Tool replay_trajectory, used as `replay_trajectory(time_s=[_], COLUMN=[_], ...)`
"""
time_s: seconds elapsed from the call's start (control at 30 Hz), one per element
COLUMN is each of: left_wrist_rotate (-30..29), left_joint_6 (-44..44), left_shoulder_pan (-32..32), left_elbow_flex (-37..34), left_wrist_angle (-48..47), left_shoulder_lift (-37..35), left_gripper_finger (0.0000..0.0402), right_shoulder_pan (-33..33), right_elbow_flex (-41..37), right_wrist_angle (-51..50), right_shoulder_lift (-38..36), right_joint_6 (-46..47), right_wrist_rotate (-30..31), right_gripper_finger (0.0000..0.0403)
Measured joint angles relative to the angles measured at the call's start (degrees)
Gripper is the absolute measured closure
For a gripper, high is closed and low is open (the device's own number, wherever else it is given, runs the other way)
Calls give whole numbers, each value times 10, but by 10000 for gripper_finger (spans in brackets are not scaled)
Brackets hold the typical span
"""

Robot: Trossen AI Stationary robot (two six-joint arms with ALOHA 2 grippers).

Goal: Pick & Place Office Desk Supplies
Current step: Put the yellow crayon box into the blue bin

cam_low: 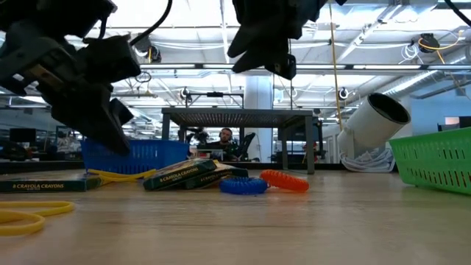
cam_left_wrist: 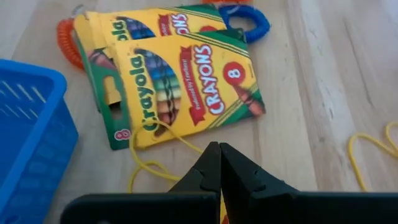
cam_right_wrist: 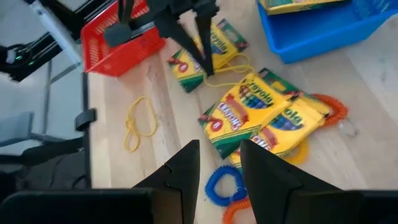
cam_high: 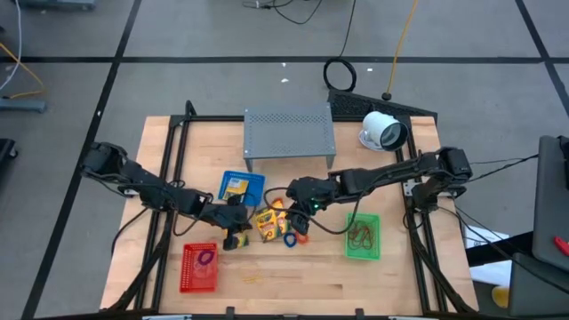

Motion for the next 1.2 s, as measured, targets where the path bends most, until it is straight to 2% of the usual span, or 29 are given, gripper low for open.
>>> replay_trajectory(time_s=[0.27,0.67,1.2], left_wrist_rotate=[-21,-43,-56], left_joint_6=[-13,-71,-56], left_shoulder_pan=[0,-17,-17], left_elbow_flex=[-8,-8,24], left_wrist_angle=[14,-35,-77], left_shoulder_lift=[0,0,0], left_gripper_finger=[400,401,401], right_shoulder_pan=[0,0,-5], right_elbow_flex=[0,0,-1], right_wrist_angle=[33,71,75], right_shoulder_lift=[9,41,58], right_joint_6=[20,44,87], right_wrist_rotate=[1,-19,-26], right_gripper_finger=[298,298,298])
